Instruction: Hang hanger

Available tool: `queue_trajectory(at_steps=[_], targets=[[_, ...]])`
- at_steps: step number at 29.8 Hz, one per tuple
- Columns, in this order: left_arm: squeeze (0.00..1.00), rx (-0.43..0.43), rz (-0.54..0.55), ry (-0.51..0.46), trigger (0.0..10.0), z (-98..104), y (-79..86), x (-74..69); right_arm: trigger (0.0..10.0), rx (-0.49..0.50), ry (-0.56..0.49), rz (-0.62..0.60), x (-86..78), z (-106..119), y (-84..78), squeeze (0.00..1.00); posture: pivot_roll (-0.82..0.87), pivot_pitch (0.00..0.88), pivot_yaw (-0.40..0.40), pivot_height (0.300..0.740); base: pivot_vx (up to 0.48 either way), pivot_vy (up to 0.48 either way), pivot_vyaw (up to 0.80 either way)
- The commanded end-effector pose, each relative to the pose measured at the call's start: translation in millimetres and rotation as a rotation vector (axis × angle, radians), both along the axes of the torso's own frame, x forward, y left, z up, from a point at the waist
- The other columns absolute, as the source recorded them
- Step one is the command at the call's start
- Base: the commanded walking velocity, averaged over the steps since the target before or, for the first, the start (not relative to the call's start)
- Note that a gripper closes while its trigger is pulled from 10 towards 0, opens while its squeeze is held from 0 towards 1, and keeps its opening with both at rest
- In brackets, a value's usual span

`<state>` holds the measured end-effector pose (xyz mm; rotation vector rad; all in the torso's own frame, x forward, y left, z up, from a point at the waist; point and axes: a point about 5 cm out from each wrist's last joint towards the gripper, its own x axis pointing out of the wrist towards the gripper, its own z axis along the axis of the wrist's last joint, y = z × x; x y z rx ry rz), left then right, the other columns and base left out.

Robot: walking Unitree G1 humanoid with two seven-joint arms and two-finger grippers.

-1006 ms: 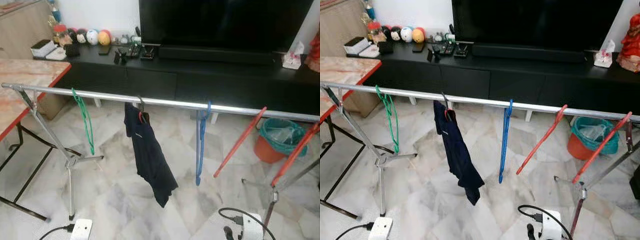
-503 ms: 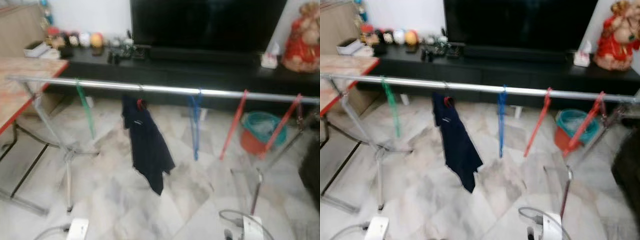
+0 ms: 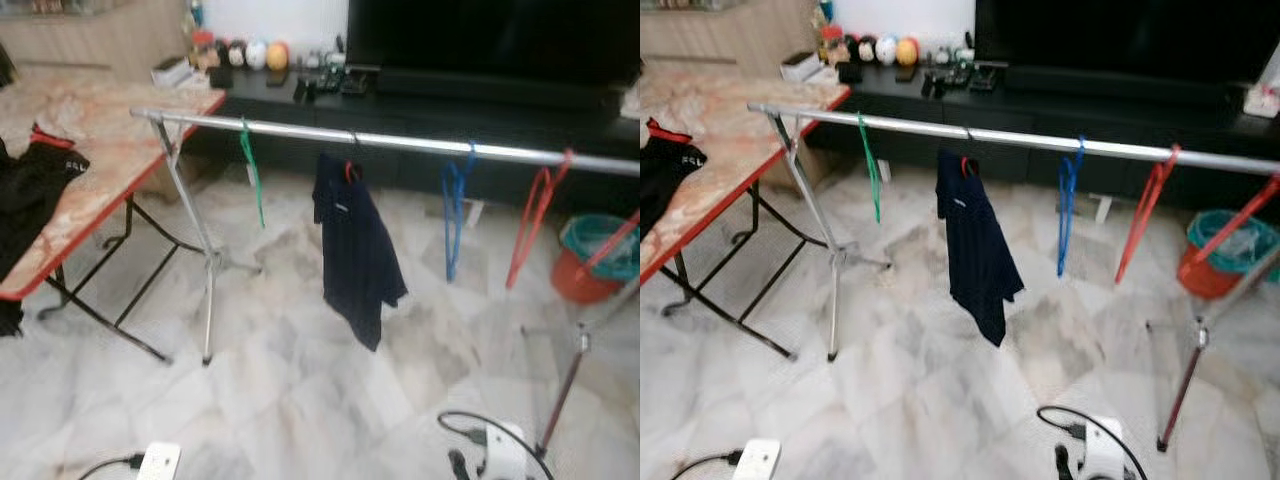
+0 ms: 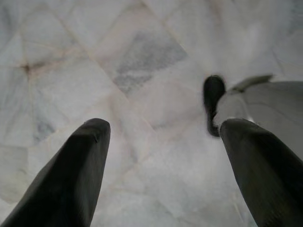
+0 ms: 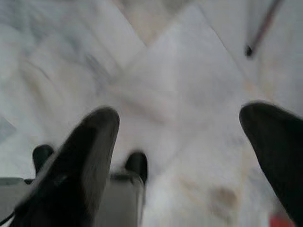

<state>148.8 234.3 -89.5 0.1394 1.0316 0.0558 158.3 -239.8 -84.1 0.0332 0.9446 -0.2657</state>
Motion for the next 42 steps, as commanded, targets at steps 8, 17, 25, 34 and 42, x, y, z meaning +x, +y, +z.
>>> queue_trajectory(at_steps=[8, 17, 25, 34, 42], targets=[[0.0, 0.018, -0.002, -0.007, 10.0, 3.7, 8.3, 4.2, 10.0, 0.02, 0.007, 0.001, 1.8, -1.8, 8.9, 0.0, -0.01, 0.0, 0.011, 0.74, 0.0, 0.0, -0.3], [0.0, 0.025, 0.003, -0.007, 10.0, 4.9, 10.6, 6.1, 10.0, 0.02, 0.01, 0.006, 2.2, -2.1, 10.5, 0.0, -0.01, 0.0, 0.015, 0.74, 0.0, 0.0, -0.78], [0.0, 0.032, -0.033, -0.008, 10.0, 2.7, 0.4, 7.0, 10.0, 0.022, 0.009, 0.013, 4.0, -1.8, 12.2, 0.0, -0.01, 0.0, 0.015, 0.74, 0.0, 0.0, -0.78], [0.0, 0.031, -0.022, -0.008, 10.0, 1.8, -1.6, 6.0, 10.0, 0.022, 0.01, 0.016, 3.8, -1.8, 11.9, 0.0, 0.0, 0.0, 0.009, 0.74, 0.0, -0.146, -0.78], [0.0, 0.031, -0.025, -0.006, 10.0, 0.8, -3.6, 4.9, 10.0, 0.022, 0.01, 0.018, 3.7, -1.7, 11.3, 0.0, 0.0, 0.0, 0.007, 0.74, 0.0, 0.0, -0.77]])
